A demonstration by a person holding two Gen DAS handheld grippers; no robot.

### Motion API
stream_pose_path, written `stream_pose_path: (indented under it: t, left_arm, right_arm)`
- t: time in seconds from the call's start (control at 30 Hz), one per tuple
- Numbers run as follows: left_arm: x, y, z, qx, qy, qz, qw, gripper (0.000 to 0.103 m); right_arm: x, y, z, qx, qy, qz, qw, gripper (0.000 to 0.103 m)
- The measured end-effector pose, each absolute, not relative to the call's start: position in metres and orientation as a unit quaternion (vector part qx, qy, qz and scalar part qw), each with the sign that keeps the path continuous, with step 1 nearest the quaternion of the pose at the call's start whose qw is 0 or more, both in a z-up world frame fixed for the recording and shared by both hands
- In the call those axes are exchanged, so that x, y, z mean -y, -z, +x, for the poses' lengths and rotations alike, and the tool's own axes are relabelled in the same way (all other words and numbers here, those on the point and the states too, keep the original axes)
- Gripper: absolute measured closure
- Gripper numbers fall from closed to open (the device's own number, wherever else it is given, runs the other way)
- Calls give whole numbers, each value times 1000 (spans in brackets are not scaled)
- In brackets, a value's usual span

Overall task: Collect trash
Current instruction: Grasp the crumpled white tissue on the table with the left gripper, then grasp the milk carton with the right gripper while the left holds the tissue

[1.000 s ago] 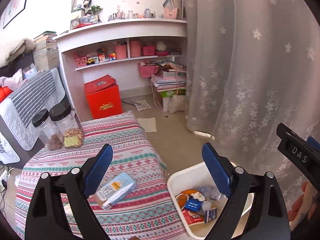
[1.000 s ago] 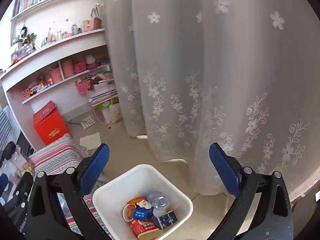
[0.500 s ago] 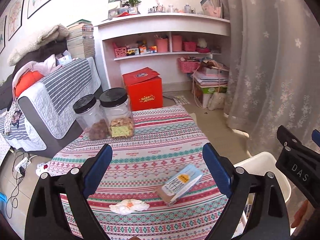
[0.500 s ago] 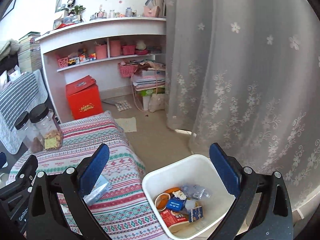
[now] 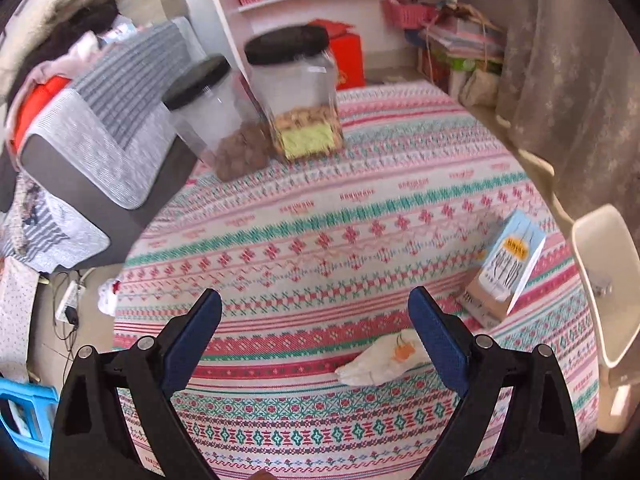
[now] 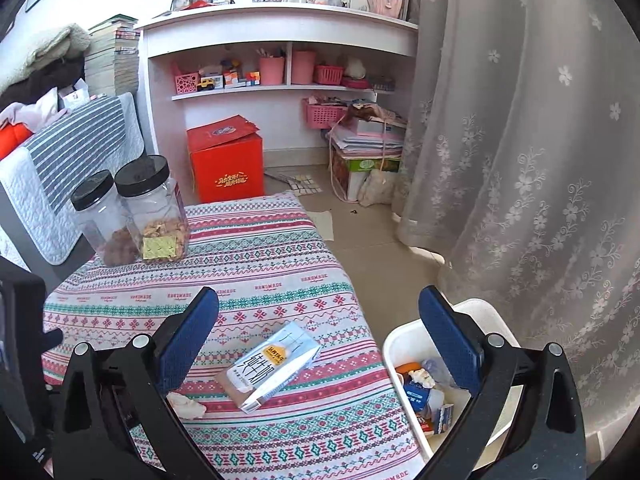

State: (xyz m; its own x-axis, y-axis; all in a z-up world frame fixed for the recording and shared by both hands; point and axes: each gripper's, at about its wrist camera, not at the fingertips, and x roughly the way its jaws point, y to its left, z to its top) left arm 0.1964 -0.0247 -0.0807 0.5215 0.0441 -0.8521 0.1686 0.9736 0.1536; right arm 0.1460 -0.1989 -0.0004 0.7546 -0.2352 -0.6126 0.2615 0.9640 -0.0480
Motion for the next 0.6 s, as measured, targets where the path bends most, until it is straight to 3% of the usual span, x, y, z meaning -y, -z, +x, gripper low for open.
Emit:
stream_pose_path:
  t: [0.13,0.4,0.43,0.57,0.6]
  left_arm:
    - [32,120,204,-550,120,130,816,12]
    - [68,163,202,-559,187,191,785,14]
    - [69,165,202,-559,193,189,784,18]
    - [69,161,197,-566,235,158,775,60]
    - [68,157,196,-563,231,157,778,60]
  right_arm:
    - [217,19,166,-390,116,82,910,7]
    - [249,69,193,-482,115,190,848,7]
    - [249,74,196,-489,115,192,843,7]
    - [247,92,206,-514,115,195,827,7]
    - [245,97,209,-519,120,192,824,7]
